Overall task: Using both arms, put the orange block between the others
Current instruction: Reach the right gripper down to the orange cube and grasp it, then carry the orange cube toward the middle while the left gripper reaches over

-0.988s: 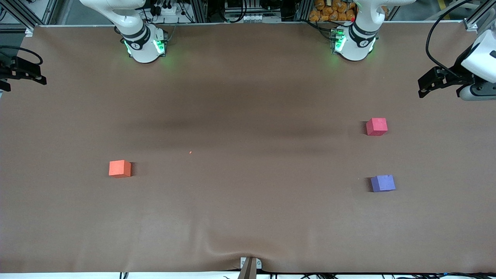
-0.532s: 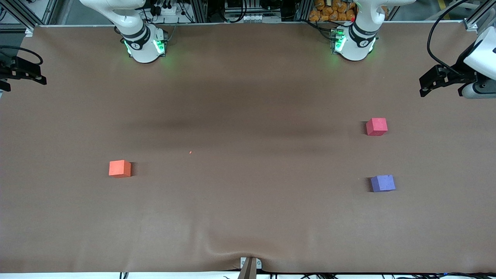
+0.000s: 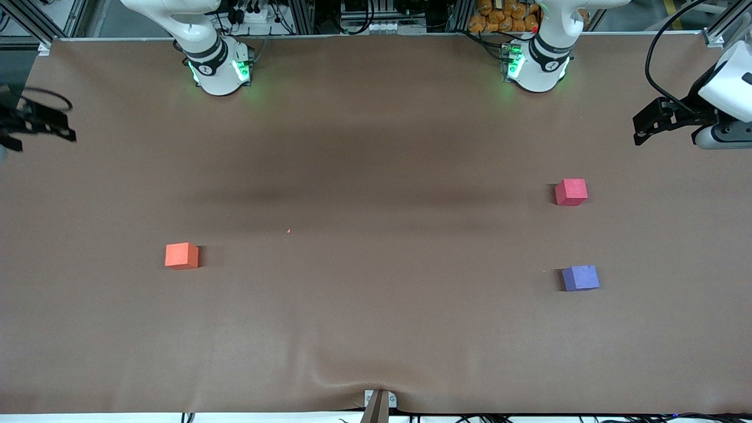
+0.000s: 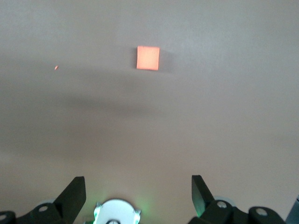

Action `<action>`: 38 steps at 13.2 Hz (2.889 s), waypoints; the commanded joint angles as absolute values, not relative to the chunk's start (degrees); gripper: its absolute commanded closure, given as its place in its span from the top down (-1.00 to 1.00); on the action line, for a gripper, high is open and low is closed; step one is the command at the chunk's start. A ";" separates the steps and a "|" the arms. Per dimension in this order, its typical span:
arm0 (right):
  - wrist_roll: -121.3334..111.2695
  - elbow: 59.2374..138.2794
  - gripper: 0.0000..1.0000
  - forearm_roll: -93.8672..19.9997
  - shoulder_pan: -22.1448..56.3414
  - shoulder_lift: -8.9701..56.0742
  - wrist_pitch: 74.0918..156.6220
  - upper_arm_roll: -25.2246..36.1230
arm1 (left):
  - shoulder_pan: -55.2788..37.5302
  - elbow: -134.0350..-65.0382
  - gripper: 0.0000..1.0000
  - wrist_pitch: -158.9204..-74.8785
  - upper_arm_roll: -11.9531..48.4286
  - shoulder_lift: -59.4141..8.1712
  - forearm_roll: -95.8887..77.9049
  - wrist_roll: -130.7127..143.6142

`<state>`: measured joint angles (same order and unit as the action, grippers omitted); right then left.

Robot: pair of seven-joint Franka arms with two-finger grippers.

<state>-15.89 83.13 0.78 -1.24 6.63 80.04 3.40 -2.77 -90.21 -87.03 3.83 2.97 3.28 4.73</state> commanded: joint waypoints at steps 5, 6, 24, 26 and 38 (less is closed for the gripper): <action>-15.38 90.08 1.00 1.32 -0.18 23.71 102.88 3.25 | -2.37 -89.91 1.00 -86.31 4.04 3.08 2.37 3.60; -15.38 91.31 1.00 1.32 -0.18 25.47 105.88 3.25 | -2.37 -89.91 1.00 -86.40 4.04 2.99 2.37 3.60; -16.17 93.60 0.08 -6.86 0.35 39.29 121.29 3.43 | -2.29 -90.44 1.00 -86.40 4.04 2.99 2.37 3.60; -15.47 92.47 -0.19 -6.94 1.66 38.15 121.03 3.43 | -2.37 -90.53 1.00 -86.40 4.04 2.99 2.37 3.60; 28.04 86.76 -0.09 -20.35 37.86 36.37 123.04 3.51 | -2.29 -91.14 1.00 -87.01 4.04 2.46 2.37 3.69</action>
<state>27.06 88.45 -14.47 36.16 33.36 121.93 2.62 -2.71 -91.10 -86.99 3.86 2.81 3.28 4.72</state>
